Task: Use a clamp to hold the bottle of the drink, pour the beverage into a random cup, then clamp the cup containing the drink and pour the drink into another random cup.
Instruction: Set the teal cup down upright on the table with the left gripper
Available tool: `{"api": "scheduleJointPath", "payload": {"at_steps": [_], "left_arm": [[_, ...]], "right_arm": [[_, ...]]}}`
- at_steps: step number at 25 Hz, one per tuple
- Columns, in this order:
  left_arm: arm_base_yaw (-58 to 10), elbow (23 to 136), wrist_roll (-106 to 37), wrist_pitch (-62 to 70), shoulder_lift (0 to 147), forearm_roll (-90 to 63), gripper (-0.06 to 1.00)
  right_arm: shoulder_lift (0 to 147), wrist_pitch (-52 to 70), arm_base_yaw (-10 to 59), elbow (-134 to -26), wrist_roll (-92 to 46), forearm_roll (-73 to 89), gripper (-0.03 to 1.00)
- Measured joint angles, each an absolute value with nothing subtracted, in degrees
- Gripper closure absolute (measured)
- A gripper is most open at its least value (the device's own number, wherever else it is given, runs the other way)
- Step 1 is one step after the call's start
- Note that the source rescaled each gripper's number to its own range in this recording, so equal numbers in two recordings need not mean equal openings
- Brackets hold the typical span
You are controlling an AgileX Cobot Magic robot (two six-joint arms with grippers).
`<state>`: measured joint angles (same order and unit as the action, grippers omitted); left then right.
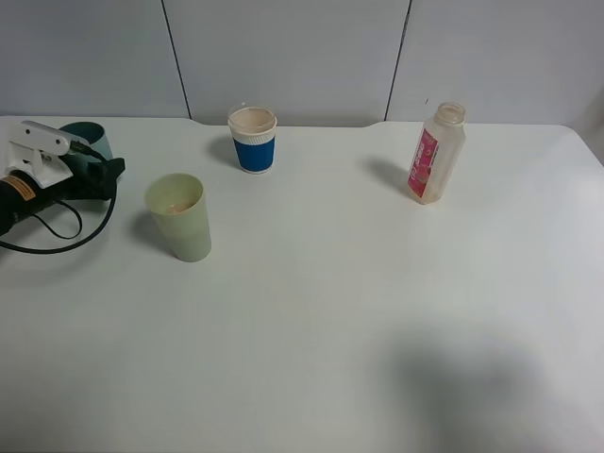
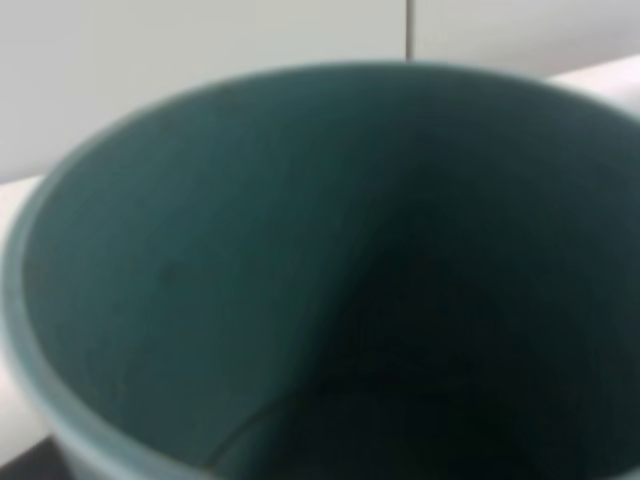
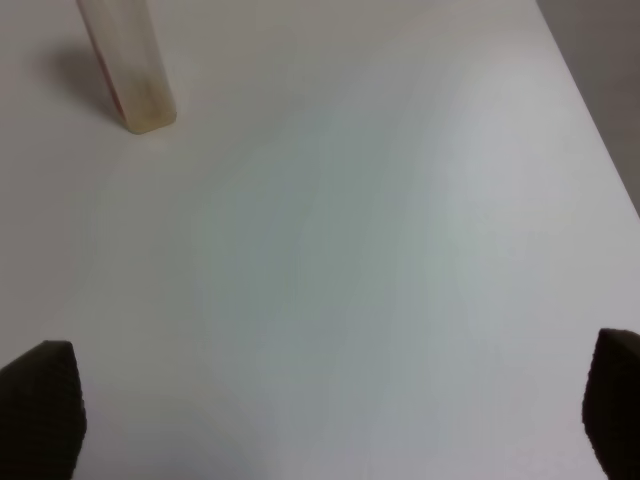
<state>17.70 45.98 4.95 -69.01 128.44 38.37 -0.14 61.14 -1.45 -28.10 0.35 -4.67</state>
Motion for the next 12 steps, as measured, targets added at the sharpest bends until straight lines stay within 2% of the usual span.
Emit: {"api": "scheduleJointPath", "payload": {"at_steps": [12], "left_arm": [[17.51, 46.20, 5.15, -70.04, 129.27, 39.42, 0.94]], "right_arm": [[-0.14, 61.14, -1.45, -28.10, 0.35, -4.67, -0.03]]}}
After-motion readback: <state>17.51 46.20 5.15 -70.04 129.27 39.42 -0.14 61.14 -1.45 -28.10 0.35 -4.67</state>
